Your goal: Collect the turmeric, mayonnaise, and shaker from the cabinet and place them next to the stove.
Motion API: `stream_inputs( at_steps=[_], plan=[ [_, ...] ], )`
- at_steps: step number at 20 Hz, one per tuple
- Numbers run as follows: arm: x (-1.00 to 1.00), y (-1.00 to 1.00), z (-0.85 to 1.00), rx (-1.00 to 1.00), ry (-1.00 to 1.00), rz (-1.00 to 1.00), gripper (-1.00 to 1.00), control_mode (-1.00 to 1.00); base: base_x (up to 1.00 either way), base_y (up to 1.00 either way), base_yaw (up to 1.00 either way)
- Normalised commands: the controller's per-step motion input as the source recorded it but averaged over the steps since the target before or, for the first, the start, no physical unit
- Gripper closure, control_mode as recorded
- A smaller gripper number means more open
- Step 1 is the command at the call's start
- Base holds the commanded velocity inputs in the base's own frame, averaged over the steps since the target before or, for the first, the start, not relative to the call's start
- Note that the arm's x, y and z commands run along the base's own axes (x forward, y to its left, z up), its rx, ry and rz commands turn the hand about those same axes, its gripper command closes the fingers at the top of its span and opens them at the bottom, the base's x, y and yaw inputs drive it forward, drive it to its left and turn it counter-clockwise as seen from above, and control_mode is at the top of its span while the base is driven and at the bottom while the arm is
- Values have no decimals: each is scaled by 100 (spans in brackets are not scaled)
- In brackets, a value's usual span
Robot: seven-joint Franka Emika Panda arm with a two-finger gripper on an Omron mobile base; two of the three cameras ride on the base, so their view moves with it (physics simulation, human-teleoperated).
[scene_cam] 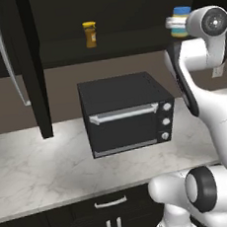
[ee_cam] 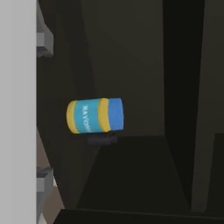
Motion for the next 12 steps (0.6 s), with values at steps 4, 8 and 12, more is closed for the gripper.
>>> stream_inputs(
  at_steps=[4,8,12],
  plan=[
    [37,-3,6,0,4,0,-100,-100,0,0,0],
    [39,0,1,0,6,0,-100,-100,0,0,0],
    [37,-5,5,0,7,0,-100,-100,0,0,0]
  ],
)
